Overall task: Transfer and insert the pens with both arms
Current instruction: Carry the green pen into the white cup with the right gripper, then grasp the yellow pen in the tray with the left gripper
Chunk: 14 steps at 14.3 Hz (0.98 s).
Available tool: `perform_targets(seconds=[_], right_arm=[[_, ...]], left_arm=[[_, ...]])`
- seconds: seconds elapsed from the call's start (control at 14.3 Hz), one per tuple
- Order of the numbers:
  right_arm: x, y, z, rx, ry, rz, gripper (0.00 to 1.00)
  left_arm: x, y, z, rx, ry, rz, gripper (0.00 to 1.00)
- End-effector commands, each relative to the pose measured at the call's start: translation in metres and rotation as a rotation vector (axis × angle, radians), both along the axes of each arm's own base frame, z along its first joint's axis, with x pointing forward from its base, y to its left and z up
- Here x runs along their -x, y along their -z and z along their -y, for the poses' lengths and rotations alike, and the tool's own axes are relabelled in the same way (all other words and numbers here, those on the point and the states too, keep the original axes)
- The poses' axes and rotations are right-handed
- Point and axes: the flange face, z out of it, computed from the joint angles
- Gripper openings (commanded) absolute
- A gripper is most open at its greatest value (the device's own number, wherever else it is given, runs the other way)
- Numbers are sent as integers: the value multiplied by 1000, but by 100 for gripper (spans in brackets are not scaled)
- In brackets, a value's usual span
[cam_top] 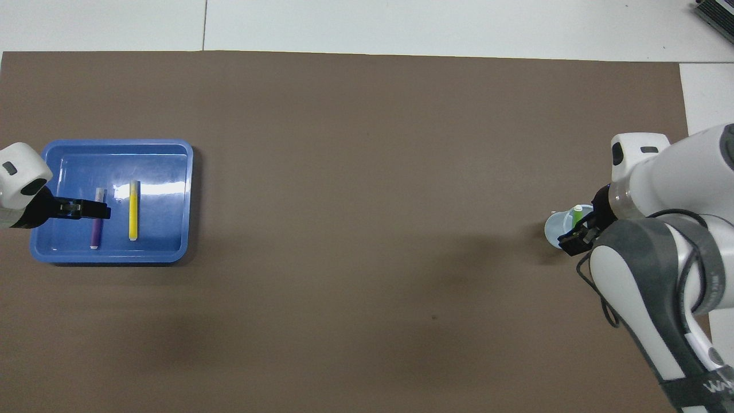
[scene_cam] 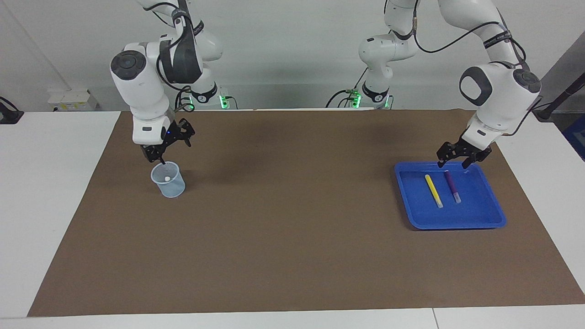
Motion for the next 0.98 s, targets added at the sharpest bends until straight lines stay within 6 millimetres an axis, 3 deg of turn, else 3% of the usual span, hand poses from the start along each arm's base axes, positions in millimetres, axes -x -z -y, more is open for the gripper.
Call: perform_targets(seconds=[0.0, 0.21, 0.56, 0.91], right_arm=[[8, -21, -1, -56, 40, -18, 100], [13, -22, -10, -70, 33, -35, 100], [21, -22, -20, -125, 301, -101, 100], [25, -23, -38, -176, 488, -146, 100]], left_arm=[[-10, 23, 0, -21, 15, 10, 92], [-18, 50, 0, -24, 19, 10, 92], [-25, 81, 4, -21, 13, 8, 92], [-31, 96, 15, -25, 28, 26, 90]])
